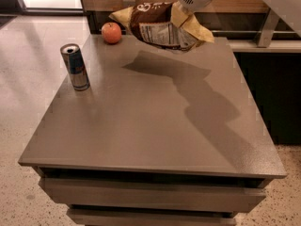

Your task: Move brown chip bag near redbull can

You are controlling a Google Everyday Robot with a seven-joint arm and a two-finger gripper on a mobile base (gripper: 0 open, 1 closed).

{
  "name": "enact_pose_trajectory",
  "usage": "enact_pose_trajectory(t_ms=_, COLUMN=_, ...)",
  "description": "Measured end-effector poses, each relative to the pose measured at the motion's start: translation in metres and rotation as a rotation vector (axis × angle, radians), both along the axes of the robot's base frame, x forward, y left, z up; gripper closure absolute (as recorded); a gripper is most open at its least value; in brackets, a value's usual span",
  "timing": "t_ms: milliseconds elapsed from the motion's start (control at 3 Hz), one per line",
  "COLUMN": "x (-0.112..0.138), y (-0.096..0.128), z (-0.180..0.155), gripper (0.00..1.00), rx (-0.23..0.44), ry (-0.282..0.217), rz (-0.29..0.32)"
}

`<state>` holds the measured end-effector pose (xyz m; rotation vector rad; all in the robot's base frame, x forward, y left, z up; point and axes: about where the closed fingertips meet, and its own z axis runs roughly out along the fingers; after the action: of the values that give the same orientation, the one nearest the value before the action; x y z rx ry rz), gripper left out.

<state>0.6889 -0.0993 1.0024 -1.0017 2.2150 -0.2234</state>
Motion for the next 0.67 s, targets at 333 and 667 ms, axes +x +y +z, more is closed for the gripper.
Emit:
enact_pose_trajectory(t_ms=333, x=0.003, y=0.022, z=-0.006, gripper=1.0, rx=-0.006, ry=-0.007, rz=-0.036)
enact_pose_trajectory(t_ms=667, x=0.011, y=0.04, z=-0.012, gripper=1.0, rx=0.003, ry=-0.017, rz=-0.13)
